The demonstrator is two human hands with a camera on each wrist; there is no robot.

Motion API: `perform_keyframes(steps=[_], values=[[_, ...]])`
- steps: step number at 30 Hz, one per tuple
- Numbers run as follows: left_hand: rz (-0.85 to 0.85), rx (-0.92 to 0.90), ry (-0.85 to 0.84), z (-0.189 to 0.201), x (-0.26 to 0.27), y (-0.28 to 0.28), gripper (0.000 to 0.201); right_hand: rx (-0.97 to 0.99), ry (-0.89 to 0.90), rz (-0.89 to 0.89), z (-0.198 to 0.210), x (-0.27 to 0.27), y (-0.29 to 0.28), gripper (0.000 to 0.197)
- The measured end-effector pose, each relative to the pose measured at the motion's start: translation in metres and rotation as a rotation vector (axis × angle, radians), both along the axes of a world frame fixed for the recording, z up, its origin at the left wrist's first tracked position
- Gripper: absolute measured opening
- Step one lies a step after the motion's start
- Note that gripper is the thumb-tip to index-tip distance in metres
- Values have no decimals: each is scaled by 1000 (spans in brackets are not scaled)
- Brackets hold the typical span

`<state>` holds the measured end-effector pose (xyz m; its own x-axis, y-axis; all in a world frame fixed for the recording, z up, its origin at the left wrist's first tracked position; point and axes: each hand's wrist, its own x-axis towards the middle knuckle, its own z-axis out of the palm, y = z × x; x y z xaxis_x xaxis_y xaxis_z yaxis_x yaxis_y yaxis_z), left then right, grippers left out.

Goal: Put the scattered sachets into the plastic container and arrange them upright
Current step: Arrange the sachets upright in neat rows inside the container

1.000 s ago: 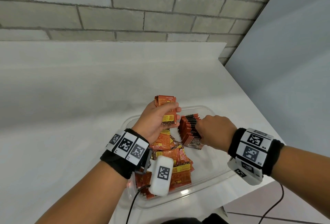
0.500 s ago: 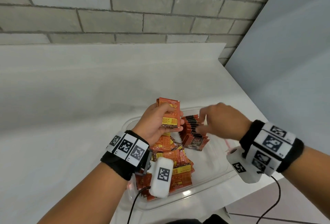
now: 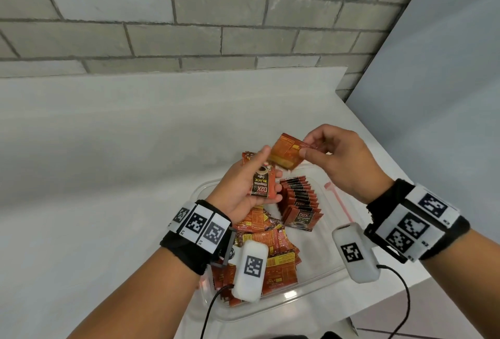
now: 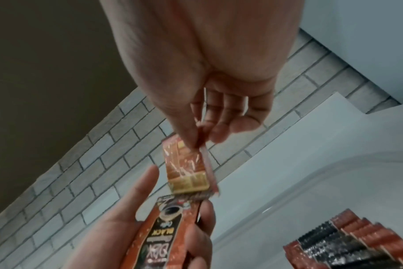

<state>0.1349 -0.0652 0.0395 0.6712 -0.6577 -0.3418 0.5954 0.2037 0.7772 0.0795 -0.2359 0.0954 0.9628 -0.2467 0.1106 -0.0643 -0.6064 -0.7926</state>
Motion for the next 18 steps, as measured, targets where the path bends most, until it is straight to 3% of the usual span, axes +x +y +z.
perform_keyframes(steps=[2,6,10,13,16,18], values=[[38,-53,58,1,1,0,44,-89,-48,49,0,-5,2,13],[87,-103,47,0,0,1,26,-278,133,256,-11,-13,11,18],[127,-99,26,-3,0,1,21,-118,166,74,-8,-11,12,31],[114,-93,4,-3,0,1,26,36,293,26,-8,-11,14,32],[60,-101,-12,-1,-1,2,36,35,254,30,-4,-11,15,27],[38,-106,-12,0,-1,3,33,23,214,22,0,-9,17,30]])
